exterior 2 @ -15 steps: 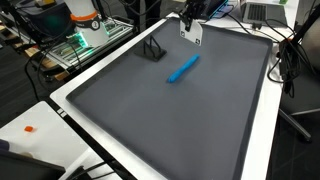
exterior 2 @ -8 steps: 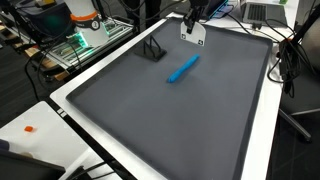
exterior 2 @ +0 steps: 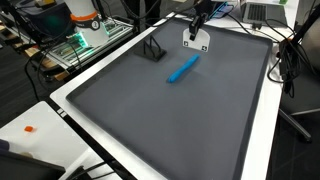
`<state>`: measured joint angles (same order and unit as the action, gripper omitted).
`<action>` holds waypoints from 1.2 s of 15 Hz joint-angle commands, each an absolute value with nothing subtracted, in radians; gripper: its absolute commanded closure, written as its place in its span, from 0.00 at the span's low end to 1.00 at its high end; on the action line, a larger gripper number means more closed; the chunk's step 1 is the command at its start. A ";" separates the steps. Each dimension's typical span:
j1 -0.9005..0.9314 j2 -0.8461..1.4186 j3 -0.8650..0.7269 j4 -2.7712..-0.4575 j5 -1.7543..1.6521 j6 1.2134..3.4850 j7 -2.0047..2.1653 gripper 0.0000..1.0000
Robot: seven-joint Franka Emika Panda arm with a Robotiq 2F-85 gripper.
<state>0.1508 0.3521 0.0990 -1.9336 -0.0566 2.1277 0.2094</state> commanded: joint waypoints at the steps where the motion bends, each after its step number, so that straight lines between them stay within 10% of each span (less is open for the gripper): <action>1: 0.169 0.409 0.082 -1.889 -0.103 2.147 0.208 0.99; 18: 0.198 0.509 0.060 -1.828 -0.167 2.191 0.212 0.99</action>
<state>0.1819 0.4869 0.0777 -1.8344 -0.1428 2.1707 0.2095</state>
